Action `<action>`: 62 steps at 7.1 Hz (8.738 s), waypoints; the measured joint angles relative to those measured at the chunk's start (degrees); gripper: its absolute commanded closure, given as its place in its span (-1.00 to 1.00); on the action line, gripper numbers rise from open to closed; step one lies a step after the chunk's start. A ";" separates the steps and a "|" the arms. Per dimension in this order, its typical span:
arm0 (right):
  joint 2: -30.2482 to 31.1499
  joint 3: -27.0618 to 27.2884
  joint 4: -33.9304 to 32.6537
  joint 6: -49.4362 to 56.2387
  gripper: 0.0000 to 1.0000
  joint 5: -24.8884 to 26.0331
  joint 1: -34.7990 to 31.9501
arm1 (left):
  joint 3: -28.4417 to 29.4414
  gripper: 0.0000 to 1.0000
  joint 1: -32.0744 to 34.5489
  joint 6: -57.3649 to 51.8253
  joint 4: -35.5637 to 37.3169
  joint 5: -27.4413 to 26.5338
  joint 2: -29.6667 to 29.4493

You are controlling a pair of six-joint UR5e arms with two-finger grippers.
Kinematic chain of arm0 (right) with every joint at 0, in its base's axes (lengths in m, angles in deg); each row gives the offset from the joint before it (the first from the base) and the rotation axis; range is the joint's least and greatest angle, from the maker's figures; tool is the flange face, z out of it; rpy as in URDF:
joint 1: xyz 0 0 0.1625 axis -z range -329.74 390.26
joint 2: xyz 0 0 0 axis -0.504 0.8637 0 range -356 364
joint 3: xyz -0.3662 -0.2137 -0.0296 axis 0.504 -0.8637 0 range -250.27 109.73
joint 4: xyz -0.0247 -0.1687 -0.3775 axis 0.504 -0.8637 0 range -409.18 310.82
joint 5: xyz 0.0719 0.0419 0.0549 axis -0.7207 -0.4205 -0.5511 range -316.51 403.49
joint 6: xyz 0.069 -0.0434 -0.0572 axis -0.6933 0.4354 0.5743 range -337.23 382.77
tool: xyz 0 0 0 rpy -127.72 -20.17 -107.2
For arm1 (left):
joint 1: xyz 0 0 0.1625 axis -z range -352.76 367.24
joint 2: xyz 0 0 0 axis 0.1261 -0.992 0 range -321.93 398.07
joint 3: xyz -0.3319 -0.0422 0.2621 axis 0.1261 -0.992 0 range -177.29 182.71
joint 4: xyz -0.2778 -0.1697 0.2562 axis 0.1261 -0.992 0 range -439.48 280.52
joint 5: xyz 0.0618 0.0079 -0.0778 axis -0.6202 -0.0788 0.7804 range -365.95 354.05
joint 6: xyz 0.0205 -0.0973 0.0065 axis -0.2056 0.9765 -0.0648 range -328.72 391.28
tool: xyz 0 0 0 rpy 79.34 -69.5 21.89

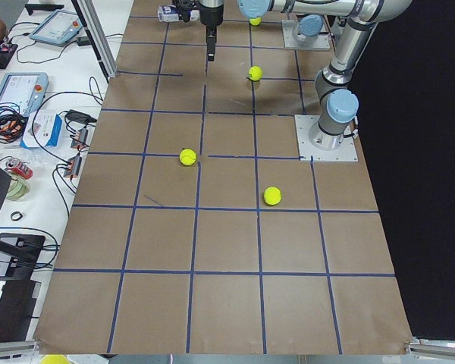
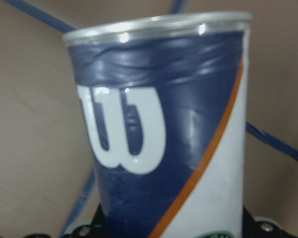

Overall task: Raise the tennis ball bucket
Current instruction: 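Lift the can with the right gripper and carry it toward the table center, then lay the can on its side and open the right gripper, then grasp the lying can's end with the left gripper while the right arm withdraws, then lift the can with the left gripper and tilt it upright, then set the can upright on the table and open the left gripper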

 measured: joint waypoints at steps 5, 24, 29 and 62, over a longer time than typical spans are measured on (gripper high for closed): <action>-0.06 3.90 -9.70 10.30 -0.62 -0.32 -20.99 | 0.00 -1.00 -0.11 -0.02 -0.02 0.00 0.10; 28.17 -0.39 33.11 -9.52 -1.00 5.24 -0.86 | 1.93 -1.00 -11.67 -12.15 3.62 24.04 -24.31; 32.37 0.36 41.10 -30.42 -1.00 1.23 4.37 | -12.30 -0.97 -11.76 -25.69 13.61 42.51 -28.27; 31.10 4.07 33.05 -40.58 -1.00 3.74 1.97 | 11.91 -1.00 16.23 -8.17 8.26 -2.85 -18.75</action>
